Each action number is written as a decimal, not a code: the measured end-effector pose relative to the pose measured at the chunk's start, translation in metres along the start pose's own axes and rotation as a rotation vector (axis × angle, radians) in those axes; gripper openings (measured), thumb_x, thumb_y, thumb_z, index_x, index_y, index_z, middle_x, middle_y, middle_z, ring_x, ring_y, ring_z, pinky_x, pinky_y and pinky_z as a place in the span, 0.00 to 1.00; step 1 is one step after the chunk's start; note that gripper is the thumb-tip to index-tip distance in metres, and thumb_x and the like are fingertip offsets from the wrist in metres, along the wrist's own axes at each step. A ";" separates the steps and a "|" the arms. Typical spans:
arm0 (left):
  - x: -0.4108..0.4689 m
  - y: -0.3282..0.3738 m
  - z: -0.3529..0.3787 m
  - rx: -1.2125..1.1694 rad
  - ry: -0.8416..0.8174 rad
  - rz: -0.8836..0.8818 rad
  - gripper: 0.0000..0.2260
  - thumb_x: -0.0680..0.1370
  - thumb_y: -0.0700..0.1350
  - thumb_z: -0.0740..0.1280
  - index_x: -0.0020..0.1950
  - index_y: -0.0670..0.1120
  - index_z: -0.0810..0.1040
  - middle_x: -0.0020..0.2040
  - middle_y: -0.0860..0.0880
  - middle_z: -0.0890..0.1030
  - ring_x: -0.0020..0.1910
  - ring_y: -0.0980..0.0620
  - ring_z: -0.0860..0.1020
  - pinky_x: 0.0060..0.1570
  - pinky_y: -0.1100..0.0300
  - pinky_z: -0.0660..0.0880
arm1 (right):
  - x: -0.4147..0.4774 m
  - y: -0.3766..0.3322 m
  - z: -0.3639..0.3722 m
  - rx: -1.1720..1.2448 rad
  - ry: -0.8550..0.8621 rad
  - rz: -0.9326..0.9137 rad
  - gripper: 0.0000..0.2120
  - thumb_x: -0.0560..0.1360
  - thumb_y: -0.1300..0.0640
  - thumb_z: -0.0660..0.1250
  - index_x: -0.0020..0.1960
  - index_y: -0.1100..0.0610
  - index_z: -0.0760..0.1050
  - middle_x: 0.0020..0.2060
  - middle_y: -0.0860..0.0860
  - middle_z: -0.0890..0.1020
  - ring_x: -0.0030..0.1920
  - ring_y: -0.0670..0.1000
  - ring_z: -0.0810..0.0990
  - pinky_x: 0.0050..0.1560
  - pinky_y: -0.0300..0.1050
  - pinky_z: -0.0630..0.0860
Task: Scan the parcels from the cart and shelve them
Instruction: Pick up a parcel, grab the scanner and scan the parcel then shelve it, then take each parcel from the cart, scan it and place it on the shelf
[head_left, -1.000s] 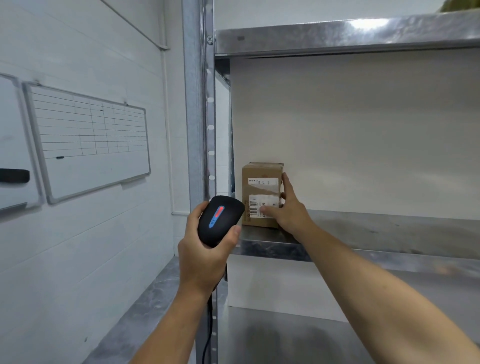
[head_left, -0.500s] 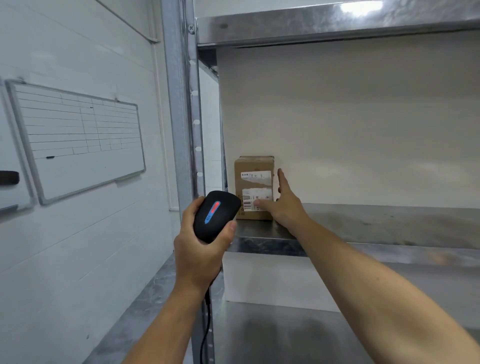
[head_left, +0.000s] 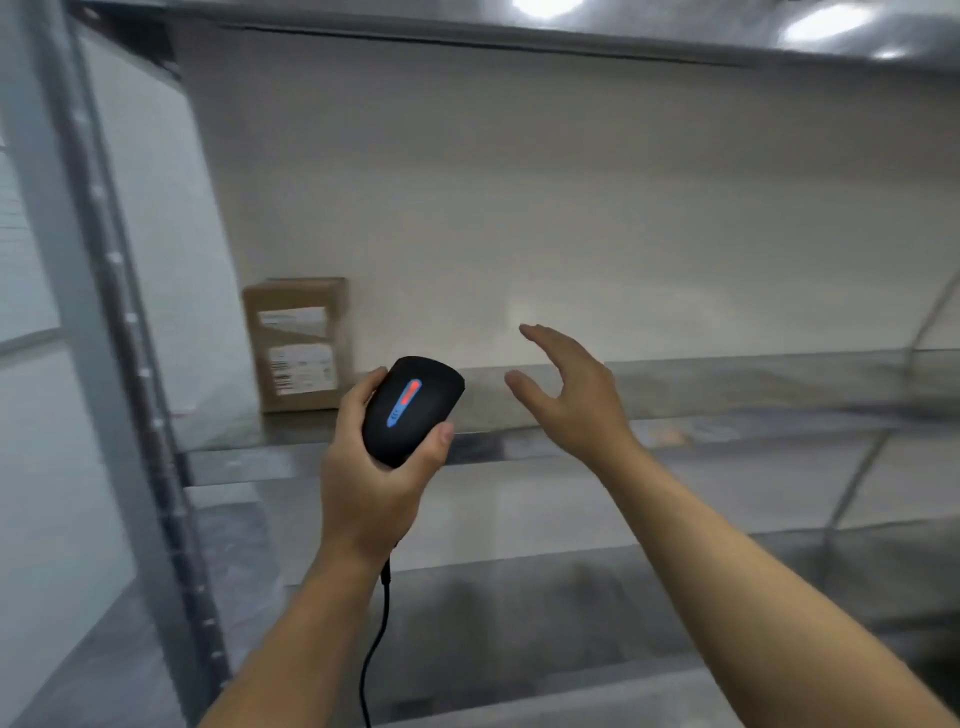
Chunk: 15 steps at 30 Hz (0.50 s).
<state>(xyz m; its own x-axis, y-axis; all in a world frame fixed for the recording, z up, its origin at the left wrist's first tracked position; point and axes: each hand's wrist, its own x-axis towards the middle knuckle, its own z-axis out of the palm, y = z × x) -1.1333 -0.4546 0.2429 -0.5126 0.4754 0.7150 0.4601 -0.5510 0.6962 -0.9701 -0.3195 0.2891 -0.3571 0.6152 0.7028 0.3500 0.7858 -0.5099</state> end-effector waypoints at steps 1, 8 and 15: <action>-0.008 0.004 0.020 -0.020 -0.032 0.002 0.32 0.66 0.58 0.76 0.67 0.53 0.73 0.54 0.71 0.80 0.53 0.69 0.79 0.50 0.74 0.74 | -0.011 0.014 -0.020 -0.034 0.025 0.006 0.25 0.79 0.47 0.69 0.74 0.50 0.71 0.73 0.47 0.73 0.75 0.48 0.66 0.75 0.48 0.64; -0.076 0.036 0.168 -0.166 -0.248 -0.030 0.30 0.65 0.59 0.76 0.66 0.56 0.73 0.53 0.74 0.79 0.52 0.68 0.80 0.49 0.75 0.72 | -0.101 0.096 -0.167 -0.269 0.160 0.115 0.27 0.76 0.45 0.65 0.73 0.52 0.72 0.71 0.48 0.75 0.73 0.48 0.69 0.71 0.44 0.67; -0.152 0.067 0.299 -0.254 -0.453 -0.077 0.29 0.66 0.56 0.77 0.65 0.57 0.74 0.51 0.75 0.79 0.51 0.69 0.80 0.48 0.76 0.72 | -0.199 0.160 -0.295 -0.410 0.257 0.304 0.29 0.77 0.43 0.64 0.74 0.53 0.70 0.73 0.50 0.73 0.76 0.50 0.66 0.73 0.44 0.62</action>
<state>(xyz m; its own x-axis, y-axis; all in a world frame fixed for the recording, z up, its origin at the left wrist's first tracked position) -0.8085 -0.3587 0.1999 -0.1474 0.7387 0.6577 0.2145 -0.6253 0.7503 -0.5879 -0.3351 0.2136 0.0169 0.7342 0.6788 0.7302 0.4547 -0.5100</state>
